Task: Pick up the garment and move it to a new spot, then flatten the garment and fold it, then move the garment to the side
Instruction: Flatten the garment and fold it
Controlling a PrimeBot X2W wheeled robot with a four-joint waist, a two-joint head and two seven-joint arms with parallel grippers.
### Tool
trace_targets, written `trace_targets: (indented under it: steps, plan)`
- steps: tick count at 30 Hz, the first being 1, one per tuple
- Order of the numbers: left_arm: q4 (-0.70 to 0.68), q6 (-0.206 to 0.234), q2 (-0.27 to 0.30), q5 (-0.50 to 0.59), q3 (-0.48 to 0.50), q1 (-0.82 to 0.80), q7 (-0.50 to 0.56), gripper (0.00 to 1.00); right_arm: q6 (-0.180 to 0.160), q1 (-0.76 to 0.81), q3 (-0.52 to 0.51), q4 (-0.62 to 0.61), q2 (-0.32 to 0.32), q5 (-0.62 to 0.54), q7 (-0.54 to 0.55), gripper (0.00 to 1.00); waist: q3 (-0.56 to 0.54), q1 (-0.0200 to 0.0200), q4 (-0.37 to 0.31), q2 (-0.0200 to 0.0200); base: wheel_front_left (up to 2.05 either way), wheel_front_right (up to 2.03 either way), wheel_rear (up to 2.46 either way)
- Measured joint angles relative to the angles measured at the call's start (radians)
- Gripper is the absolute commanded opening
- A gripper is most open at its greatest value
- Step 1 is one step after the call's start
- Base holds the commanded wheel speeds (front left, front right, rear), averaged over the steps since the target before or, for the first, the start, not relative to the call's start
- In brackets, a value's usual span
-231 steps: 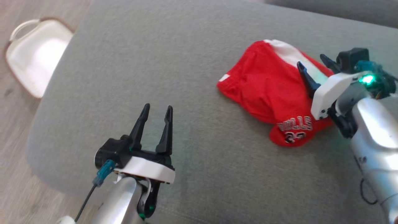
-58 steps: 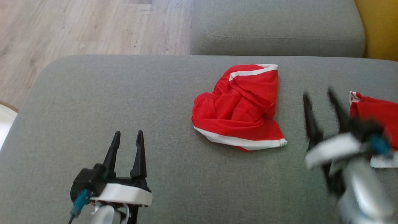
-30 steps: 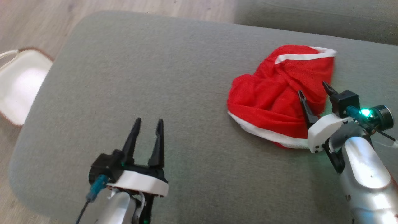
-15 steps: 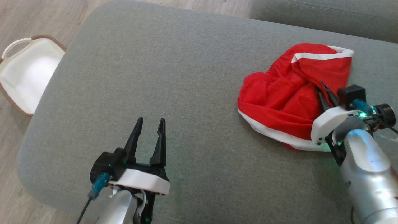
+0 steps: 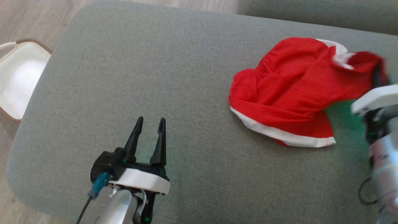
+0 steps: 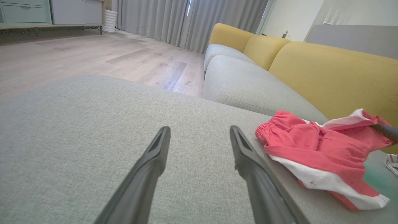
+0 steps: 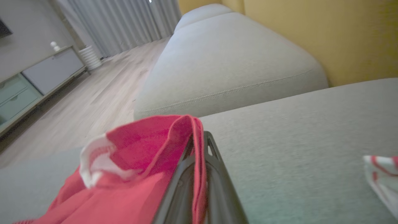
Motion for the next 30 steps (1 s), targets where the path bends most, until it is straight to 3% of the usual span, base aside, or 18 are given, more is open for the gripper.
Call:
trace_targets:
  steps: [3,4,10,17,23,30]
  plan:
    - [0.000,0.000,0.000,0.000,-0.001,-0.005,0.000,1.00,0.000,-0.051,-0.101,0.050,-0.040,-0.009,-0.001,0.00,0.010,0.0000,0.003,0.0000,0.00,0.00,0.00]
    - [0.000,0.000,0.000,0.000,-0.001,-0.009,0.000,1.00,0.000,-0.067,-0.128,0.070,-0.051,-0.026,-0.001,1.00,0.012,0.0000,0.003,0.0000,0.00,0.00,0.00]
    - [0.007,0.000,0.000,0.005,0.001,-0.019,0.000,1.00,0.000,-0.101,-0.235,0.162,-0.094,-0.213,-0.002,1.00,-0.002,0.0000,-0.005,0.0000,0.00,0.00,0.00]
    - [0.010,-0.001,0.000,0.021,0.022,-0.010,0.000,1.00,0.000,-0.095,-0.242,0.114,-0.024,-0.357,-0.058,1.00,-0.056,-0.0001,-0.041,0.0000,0.00,0.00,0.00]
    - [0.005,-0.002,0.000,0.036,0.067,0.028,0.000,1.00,0.000,0.011,-0.078,-0.068,0.101,-0.312,-0.074,1.00,-0.104,-0.0001,-0.089,0.0000,0.00,0.00,0.00]
    - [-0.015,-0.009,0.000,0.051,0.115,0.073,0.000,1.00,0.000,0.368,0.126,-0.414,0.128,-0.164,-0.074,1.00,-0.142,-0.0002,-0.150,0.0000,0.00,0.00,0.00]
